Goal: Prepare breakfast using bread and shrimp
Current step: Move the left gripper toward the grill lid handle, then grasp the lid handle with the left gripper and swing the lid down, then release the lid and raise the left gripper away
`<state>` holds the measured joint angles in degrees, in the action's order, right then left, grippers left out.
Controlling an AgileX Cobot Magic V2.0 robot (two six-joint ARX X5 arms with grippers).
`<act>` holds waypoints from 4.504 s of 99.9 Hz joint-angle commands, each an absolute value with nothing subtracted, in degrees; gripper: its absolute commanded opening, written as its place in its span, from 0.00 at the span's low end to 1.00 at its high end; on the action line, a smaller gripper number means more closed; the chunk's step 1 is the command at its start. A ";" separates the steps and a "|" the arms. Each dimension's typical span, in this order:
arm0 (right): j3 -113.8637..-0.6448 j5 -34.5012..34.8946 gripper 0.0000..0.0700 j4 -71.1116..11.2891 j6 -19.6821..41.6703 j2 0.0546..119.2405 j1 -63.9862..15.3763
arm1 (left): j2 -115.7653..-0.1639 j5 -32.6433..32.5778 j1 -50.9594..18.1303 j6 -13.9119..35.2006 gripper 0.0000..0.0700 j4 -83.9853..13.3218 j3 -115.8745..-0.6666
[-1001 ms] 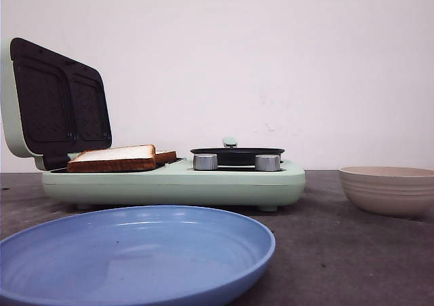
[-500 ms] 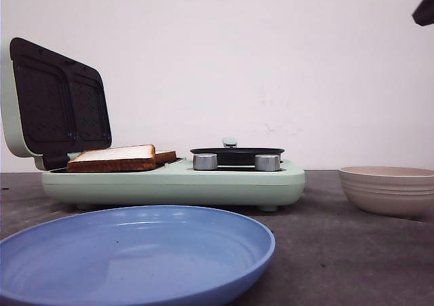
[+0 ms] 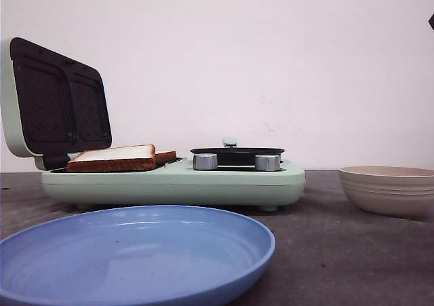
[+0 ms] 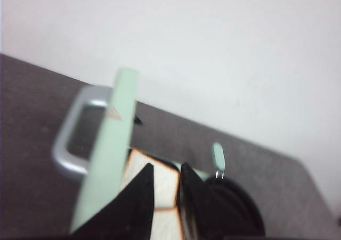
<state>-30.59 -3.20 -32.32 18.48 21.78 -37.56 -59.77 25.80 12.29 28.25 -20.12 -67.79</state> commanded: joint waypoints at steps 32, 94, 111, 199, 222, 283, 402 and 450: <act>-30.74 -3.22 0.01 -31.11 18.63 21.85 -38.13 | -72.60 40.93 21.85 42.57 0.01 -10.22 -69.60; -30.74 -3.03 0.01 -30.06 18.65 21.85 -38.11 | -87.39 45.47 21.06 41.36 0.46 -6.72 -69.60; -30.74 -3.03 0.01 -30.09 18.65 21.89 -38.11 | -90.32 47.83 20.01 41.39 0.46 -3.40 -69.60; -30.74 -3.05 0.01 -30.11 18.70 21.91 -38.11 | -92.31 46.13 17.80 41.15 0.05 2.33 -69.60; -30.74 -3.05 0.01 -30.11 18.70 21.91 -38.11 | -92.31 46.44 16.67 41.19 0.00 2.90 -69.63; -30.74 -3.03 0.01 -30.11 18.94 21.91 -38.11 | -92.31 44.64 6.94 38.09 0.00 2.02 -69.63; -30.74 -3.46 0.01 -30.06 19.07 21.89 -38.11 | -87.07 39.46 -3.07 23.44 0.01 -3.64 -69.67; -30.74 -4.60 0.01 -24.01 19.14 21.91 -38.11 | -66.54 30.83 -3.55 11.16 0.01 -12.21 -69.47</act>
